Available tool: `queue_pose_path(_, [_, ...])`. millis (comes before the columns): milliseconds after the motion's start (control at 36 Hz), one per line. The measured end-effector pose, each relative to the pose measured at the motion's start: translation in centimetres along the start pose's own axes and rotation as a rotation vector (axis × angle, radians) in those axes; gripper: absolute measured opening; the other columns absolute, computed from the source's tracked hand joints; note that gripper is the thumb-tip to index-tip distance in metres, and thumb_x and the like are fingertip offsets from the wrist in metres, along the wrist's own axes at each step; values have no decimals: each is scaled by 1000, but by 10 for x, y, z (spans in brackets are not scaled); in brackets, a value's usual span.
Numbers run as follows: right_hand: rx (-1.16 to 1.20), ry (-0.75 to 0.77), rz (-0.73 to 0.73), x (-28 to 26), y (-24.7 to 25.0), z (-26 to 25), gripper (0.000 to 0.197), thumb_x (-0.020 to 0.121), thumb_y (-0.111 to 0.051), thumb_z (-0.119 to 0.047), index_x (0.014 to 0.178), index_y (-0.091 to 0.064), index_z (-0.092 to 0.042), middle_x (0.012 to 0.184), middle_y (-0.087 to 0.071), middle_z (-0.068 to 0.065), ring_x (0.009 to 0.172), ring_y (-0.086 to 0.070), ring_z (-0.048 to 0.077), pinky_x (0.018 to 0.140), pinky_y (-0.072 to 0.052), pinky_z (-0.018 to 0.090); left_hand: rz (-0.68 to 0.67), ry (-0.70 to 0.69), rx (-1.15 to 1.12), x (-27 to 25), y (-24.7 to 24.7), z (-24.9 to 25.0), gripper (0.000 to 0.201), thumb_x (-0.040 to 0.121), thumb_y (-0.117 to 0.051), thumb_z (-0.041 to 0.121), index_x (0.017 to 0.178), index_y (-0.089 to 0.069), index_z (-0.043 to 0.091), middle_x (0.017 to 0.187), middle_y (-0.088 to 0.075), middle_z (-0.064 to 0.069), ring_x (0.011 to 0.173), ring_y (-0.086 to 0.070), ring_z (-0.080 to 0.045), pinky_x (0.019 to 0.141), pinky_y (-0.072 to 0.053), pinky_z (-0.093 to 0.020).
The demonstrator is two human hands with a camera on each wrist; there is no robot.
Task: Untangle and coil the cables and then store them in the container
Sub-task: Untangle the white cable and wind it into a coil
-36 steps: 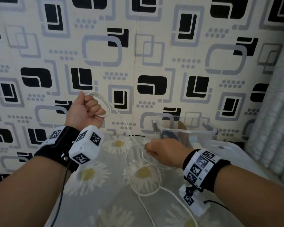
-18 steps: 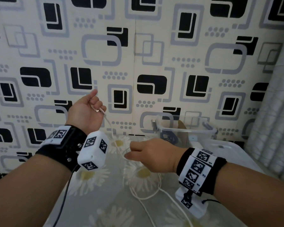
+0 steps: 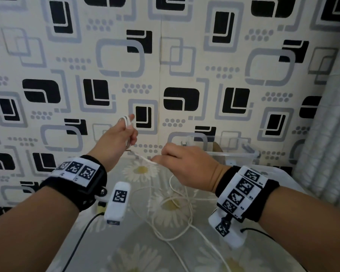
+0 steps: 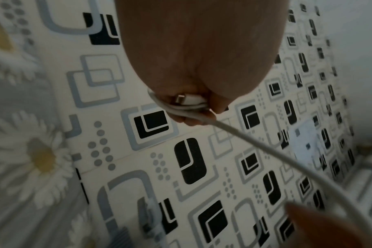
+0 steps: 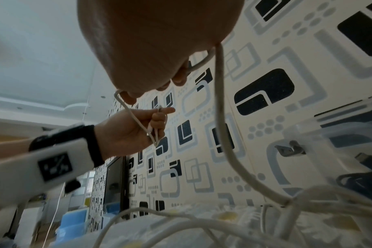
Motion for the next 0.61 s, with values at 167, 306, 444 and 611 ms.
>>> queue_pose_path(167, [72,-104,141,3,18,15,30,88,-45,-7,110,-65,-3,87,-54,10,53,-49,24,38,-46,37,-167,-32,297,-13,-13,-2,31,105,-34,18,131,-49,12,82,-56,-7,63,-49,1,69,-37,-10])
queue_pose_path(306, [103,-204,269,1,29,36,24,94,-50,-12,105,-68,0,88,-58,12,63,-57,25,50,-51,40,-299,34,276,-24,-27,-5,33,106,-30,17,130,-51,15,64,-50,0,65,-47,-14,72,-40,-22])
queue_pose_path(444, [79,-311,292,-8,31,53,29,97,-48,-29,97,-66,-6,85,-55,3,65,-52,17,53,-50,37,-368,85,280,-31,-33,-6,43,106,-23,26,117,-64,24,59,-35,0,55,-32,-13,57,-32,-22])
queue_pose_path(611, [84,-470,242,-19,20,73,25,96,-54,-33,91,-59,-10,82,-44,-9,65,-43,11,58,-40,25,-413,113,260,-38,-41,-3,40,105,-31,30,110,-69,17,57,-33,6,52,-31,-10,54,-31,-21])
Point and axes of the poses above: each hand's wrist, its own x-axis towards the middle knuckle, its own y-axis out of the back of the hand, z = x × y, the point moved 6 cm from there along x, towards the middle knuckle
